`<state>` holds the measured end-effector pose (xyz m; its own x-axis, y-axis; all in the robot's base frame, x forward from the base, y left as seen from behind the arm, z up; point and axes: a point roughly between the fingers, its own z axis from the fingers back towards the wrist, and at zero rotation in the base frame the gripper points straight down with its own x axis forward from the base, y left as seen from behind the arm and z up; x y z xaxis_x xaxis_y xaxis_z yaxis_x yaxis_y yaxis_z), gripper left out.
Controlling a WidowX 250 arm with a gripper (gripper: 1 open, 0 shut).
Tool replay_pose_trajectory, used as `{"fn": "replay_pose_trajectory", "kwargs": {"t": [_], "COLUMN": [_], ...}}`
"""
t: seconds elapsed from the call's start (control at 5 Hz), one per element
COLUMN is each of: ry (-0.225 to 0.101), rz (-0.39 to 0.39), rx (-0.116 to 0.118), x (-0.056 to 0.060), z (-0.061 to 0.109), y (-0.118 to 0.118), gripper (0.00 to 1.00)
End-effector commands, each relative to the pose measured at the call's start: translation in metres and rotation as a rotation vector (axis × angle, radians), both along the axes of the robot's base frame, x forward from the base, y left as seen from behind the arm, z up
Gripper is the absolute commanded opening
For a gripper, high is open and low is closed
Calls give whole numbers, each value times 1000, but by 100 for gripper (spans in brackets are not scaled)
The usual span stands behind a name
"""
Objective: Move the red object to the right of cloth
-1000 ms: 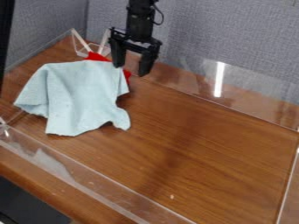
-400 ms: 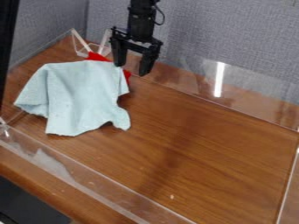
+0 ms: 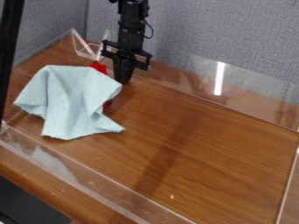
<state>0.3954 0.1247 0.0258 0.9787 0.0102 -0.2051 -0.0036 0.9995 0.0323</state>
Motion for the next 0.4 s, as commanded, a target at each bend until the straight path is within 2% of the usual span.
{"fn": "replay_pose_trajectory", "kwargs": {"t": [0.0,0.2], "ry": [-39,-55], "rz": [8,3], "rx": [-5,-16], "x": [-1,-4], "z": [16,26], "y": [4,2], "gripper": [0,0]}}
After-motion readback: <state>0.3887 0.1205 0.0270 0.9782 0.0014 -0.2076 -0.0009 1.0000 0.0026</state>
